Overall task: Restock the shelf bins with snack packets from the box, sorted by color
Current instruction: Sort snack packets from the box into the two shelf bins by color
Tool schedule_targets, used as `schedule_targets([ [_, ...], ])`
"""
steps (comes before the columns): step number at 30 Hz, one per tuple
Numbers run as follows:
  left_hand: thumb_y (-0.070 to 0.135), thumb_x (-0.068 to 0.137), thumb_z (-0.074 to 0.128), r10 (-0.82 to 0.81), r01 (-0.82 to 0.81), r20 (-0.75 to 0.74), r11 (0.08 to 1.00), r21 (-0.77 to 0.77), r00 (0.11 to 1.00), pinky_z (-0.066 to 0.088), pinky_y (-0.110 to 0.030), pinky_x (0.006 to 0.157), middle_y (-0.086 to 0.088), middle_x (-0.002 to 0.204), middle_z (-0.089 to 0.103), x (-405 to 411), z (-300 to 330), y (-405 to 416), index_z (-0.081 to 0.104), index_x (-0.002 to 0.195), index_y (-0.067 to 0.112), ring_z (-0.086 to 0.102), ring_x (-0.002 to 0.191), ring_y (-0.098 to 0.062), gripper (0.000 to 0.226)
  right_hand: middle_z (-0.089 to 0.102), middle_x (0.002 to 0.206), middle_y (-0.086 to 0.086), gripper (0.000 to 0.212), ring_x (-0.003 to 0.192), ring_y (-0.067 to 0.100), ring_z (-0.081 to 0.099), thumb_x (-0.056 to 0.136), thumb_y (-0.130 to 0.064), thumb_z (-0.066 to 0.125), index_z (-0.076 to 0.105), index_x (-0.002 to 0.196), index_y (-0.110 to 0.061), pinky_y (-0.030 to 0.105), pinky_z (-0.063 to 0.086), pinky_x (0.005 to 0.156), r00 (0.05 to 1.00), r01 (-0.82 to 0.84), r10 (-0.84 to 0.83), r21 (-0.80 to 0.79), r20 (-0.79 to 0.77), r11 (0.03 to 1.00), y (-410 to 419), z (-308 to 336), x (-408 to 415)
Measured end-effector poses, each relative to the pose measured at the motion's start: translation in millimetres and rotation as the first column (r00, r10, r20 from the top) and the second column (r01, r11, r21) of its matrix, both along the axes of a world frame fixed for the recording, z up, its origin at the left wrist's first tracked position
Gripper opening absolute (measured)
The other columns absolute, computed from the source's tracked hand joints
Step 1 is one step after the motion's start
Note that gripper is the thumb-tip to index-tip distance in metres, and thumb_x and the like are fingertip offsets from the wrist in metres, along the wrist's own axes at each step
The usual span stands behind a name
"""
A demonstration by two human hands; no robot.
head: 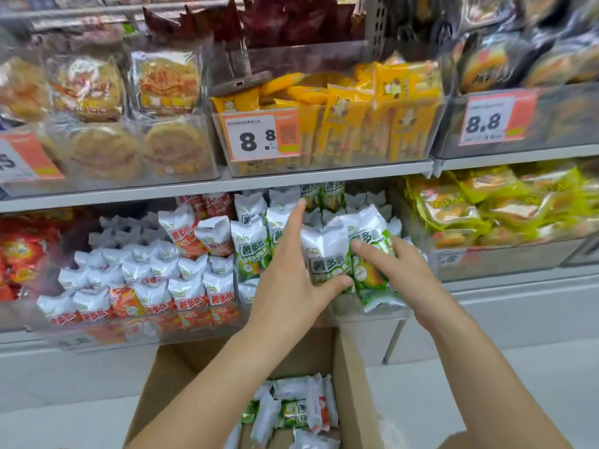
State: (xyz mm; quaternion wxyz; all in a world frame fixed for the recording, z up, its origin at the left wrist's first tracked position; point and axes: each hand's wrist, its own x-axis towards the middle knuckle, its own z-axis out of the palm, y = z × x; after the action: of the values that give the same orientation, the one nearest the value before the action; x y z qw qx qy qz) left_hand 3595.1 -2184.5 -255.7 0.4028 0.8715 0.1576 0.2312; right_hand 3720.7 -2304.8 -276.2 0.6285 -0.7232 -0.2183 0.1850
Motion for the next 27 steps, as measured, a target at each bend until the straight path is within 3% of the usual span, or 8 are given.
schedule_targets([
  [2,0.048,0.077,0.073,-0.015,0.015,0.003,0.987,0.159,1.0,0.034,-0.018,0.079,0.027,0.133,0.038,19,6,7,0.021,0.137,0.05,0.035,0.1,0.017,0.079,0.062,0.083,-0.004,0.038,0.077,0.014,0.059,0.081,-0.051,0.067,0.061,0.096,-0.016,0.029,0.043,0.068,0.998,0.055,-0.054,-0.019,0.043,0.998,7,7,18],
  [3,0.049,0.079,0.071,-0.003,0.005,-0.009,0.974,0.226,1.0,0.035,-0.018,0.07,0.021,0.12,0.048,28,9,12,0.029,0.13,0.045,0.042,0.086,0.009,0.066,0.061,0.085,-0.005,0.038,0.081,0.013,0.058,0.081,-0.053,0.066,0.06,0.096,-0.018,0.03,0.041,0.068,0.996,0.072,-0.071,-0.022,0.05,0.997,11,9,28],
  [6,0.043,0.082,0.071,0.03,-0.034,0.019,0.943,0.331,0.999,0.029,-0.017,0.055,0.013,0.095,0.044,53,13,29,0.035,0.106,0.032,0.044,0.068,-0.003,0.045,0.055,0.079,-0.004,0.037,0.076,0.015,0.053,0.086,-0.05,0.062,0.055,0.098,-0.017,0.03,0.038,0.064,0.992,0.118,-0.118,-0.02,0.038,0.993,23,8,51],
  [11,0.038,0.081,0.073,0.051,-0.108,0.126,0.858,0.502,0.991,0.032,-0.021,0.06,0.008,0.093,0.035,81,9,53,0.037,0.095,0.02,0.036,0.073,-0.011,0.043,0.052,0.112,-0.001,0.074,0.105,0.02,0.05,0.079,-0.06,0.064,0.046,0.134,-0.014,0.035,0.04,0.082,0.969,0.248,-0.248,-0.027,0.011,0.968,22,-30,72],
  [15,0.044,0.075,0.077,0.096,-0.157,0.125,0.651,0.743,0.987,0.03,-0.028,0.053,0.0,0.085,0.048,101,-9,69,0.047,0.09,0.012,0.047,0.061,-0.022,0.046,0.057,0.097,-0.015,0.046,0.086,0.005,0.054,0.083,-0.049,0.067,0.054,0.116,-0.019,0.025,0.038,0.073,0.944,0.328,-0.323,0.1,-0.062,0.939,22,-40,75],
  [18,0.048,0.069,0.08,0.216,-0.23,0.143,0.459,0.858,0.966,0.026,-0.031,0.063,-0.003,0.079,0.054,112,-23,78,0.052,0.086,0.012,0.052,0.07,-0.027,0.048,0.061,0.095,-0.016,0.033,0.087,0.001,0.057,0.083,-0.045,0.069,0.054,0.106,-0.026,0.024,0.043,0.073,0.932,0.361,-0.358,0.147,-0.048,0.921,34,-36,72],
  [21,0.048,0.067,0.08,0.294,-0.298,0.195,0.363,0.883,0.936,0.024,-0.032,0.068,-0.003,0.079,0.056,120,-34,79,0.055,0.086,0.014,0.053,0.074,-0.027,0.047,0.063,0.093,-0.013,0.037,0.088,0.009,0.06,0.08,-0.049,0.07,0.052,0.104,-0.027,0.034,0.048,0.08,0.93,0.363,-0.366,0.078,0.022,0.928,40,-44,70],
  [27,0.052,0.074,0.071,0.34,-0.356,0.256,0.276,0.893,0.905,0.027,-0.036,0.076,-0.003,0.077,0.061,129,-50,86,0.059,0.09,0.015,0.054,0.079,-0.027,0.042,0.062,0.089,-0.015,0.038,0.086,0.008,0.06,0.081,-0.049,0.069,0.05,0.107,-0.03,0.032,0.048,0.075,0.934,0.343,-0.344,0.021,0.096,0.939,42,-46,65],
])
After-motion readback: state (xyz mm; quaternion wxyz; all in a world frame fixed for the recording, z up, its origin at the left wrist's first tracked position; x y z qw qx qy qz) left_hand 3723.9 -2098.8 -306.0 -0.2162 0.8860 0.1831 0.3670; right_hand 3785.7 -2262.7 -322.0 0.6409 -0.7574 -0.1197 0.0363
